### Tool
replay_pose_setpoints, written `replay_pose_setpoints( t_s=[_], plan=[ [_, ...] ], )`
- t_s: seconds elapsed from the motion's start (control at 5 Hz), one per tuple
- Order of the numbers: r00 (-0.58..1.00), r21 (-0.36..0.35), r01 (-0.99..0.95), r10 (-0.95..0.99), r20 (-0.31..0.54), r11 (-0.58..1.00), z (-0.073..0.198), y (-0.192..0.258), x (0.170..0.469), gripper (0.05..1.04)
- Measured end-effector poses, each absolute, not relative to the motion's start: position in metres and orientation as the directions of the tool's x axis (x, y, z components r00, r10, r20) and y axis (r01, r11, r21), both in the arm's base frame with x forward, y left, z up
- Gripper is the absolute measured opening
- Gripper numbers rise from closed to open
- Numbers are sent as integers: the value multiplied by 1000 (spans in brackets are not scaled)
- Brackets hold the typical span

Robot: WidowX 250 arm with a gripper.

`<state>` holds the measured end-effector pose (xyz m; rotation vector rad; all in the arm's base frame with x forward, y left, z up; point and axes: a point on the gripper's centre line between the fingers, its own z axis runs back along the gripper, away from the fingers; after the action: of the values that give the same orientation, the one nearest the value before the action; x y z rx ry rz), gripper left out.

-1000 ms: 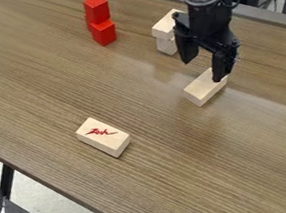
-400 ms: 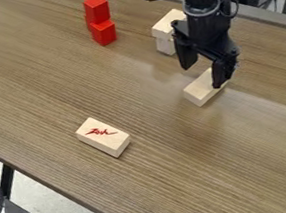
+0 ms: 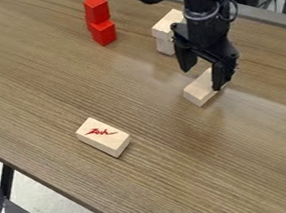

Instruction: Put one block on top of the arch

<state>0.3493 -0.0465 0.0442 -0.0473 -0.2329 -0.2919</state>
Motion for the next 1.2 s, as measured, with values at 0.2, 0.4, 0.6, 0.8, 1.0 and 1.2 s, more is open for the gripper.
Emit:
replay_pose_setpoints(
  t_s=[0.2,0.4,0.6,0.8,1.0,1.2],
  plan=[
    [934,-16,292,-281,221,956,38,-46,343,999],
    [937,-17,287,-277,213,958,33,-43,338,961],
    [940,-19,282,-273,204,959,29,-40,334,685],
    [941,-16,273,-264,212,962,29,-40,335,554],
    [942,-18,271,-261,212,962,28,-40,335,553],
    [942,-32,262,-249,224,965,38,-41,334,553]
  ],
)
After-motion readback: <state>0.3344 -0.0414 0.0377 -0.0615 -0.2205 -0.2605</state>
